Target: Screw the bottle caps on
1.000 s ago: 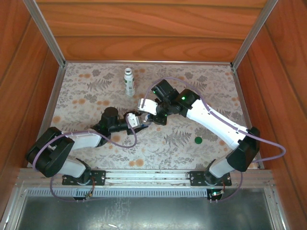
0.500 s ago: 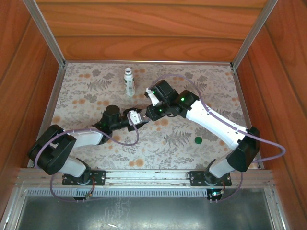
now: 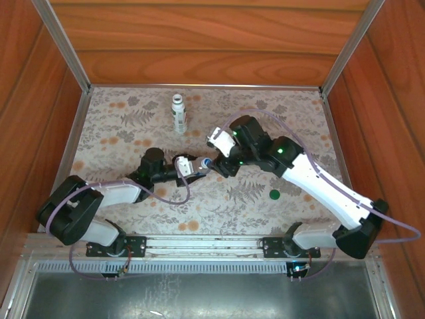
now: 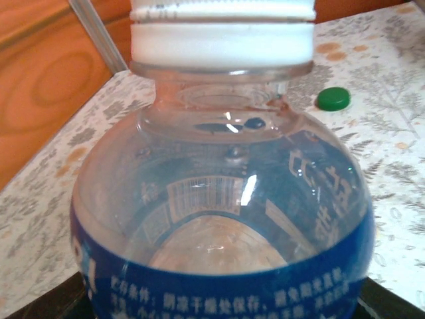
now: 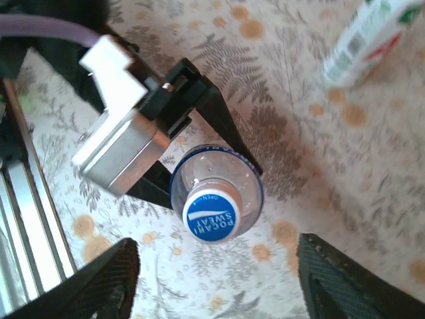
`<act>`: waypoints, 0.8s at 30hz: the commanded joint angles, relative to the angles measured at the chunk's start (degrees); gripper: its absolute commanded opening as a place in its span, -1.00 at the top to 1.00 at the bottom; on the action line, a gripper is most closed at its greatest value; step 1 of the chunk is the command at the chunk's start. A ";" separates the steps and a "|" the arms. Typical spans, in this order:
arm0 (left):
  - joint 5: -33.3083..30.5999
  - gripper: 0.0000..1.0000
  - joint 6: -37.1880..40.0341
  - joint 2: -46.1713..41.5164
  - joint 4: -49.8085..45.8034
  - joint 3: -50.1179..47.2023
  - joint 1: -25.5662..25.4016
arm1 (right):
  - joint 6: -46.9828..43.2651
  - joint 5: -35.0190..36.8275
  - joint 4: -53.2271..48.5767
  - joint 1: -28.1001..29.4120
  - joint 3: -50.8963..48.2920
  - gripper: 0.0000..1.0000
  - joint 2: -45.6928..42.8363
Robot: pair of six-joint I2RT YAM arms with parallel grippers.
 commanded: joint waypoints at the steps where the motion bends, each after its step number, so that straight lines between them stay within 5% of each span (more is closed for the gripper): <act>1: 5.42 -0.19 -3.51 -2.12 0.49 -1.10 -0.32 | -14.77 -2.19 -4.06 -0.03 1.16 -0.42 -0.48; 17: 8.82 -0.19 -4.49 -2.68 0.16 -0.99 -0.39 | -27.50 -4.38 -12.92 2.52 10.61 -0.43 9.06; 24: 9.11 -0.19 -4.49 -2.79 0.11 -0.94 -0.28 | -27.31 -4.94 -12.80 2.51 11.74 -0.19 12.58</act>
